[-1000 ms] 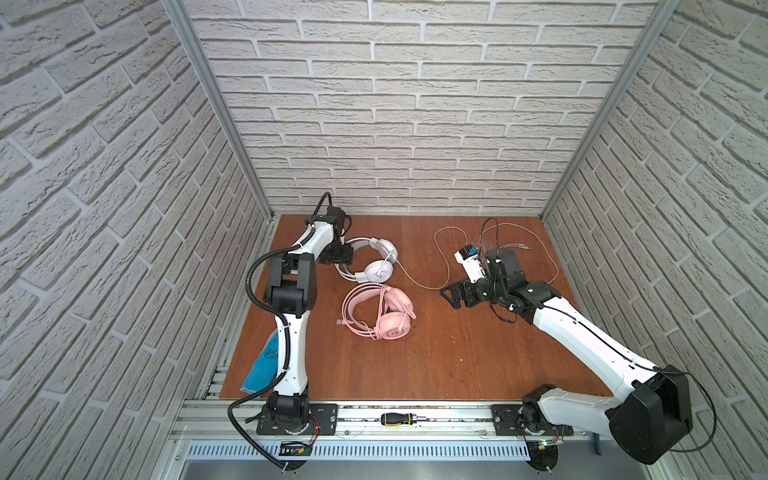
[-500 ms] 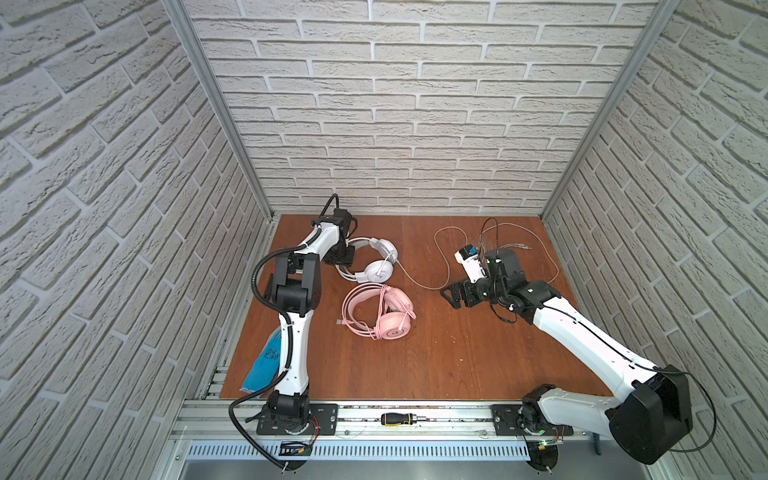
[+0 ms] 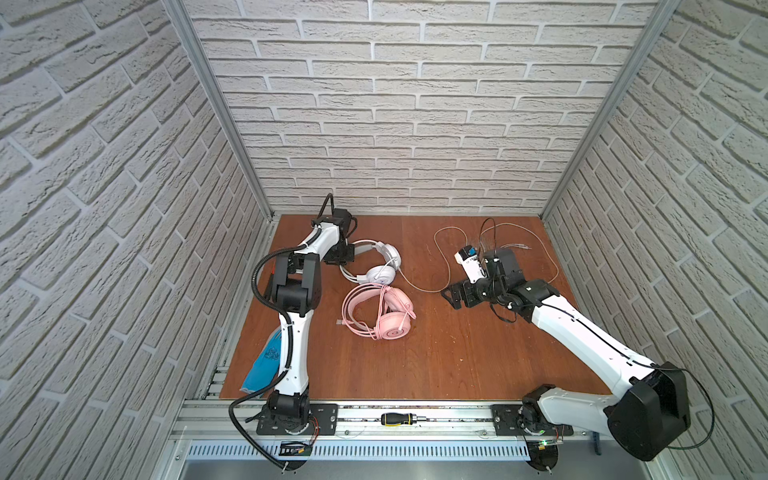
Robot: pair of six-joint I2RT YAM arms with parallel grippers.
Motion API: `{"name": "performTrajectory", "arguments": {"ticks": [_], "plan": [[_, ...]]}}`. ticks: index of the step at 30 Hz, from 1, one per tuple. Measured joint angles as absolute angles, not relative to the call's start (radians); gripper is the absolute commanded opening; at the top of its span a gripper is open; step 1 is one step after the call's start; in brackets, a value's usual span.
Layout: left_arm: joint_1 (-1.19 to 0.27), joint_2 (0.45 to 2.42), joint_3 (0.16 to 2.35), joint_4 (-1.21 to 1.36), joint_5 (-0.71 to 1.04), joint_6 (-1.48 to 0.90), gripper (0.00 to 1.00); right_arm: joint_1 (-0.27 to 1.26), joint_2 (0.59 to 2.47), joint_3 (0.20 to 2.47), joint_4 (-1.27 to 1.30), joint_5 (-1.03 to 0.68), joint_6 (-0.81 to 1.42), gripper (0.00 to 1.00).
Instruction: Wrap the headphones
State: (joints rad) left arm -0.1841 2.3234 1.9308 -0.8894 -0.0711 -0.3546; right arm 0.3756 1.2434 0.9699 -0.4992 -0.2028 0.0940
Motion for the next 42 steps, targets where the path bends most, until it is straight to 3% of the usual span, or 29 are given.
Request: {"name": "performTrajectory", "arguments": {"ticks": [12, 25, 42], "plan": [[-0.173, 2.328, 2.009, -0.902, 0.023, -0.449, 0.0, 0.364, 1.271, 0.997, -0.535, -0.199, 0.072, 1.0], [-0.194, 2.253, 2.109, -0.998, 0.154, -0.446, 0.0, 0.26, 1.322, 1.011, -0.529, -0.341, 0.026, 1.0], [-0.269, 2.163, 2.232, -1.115, 0.225, -0.446, 0.0, 0.26, 1.525, 1.068, -0.194, -0.513, 0.105, 0.89]]}}
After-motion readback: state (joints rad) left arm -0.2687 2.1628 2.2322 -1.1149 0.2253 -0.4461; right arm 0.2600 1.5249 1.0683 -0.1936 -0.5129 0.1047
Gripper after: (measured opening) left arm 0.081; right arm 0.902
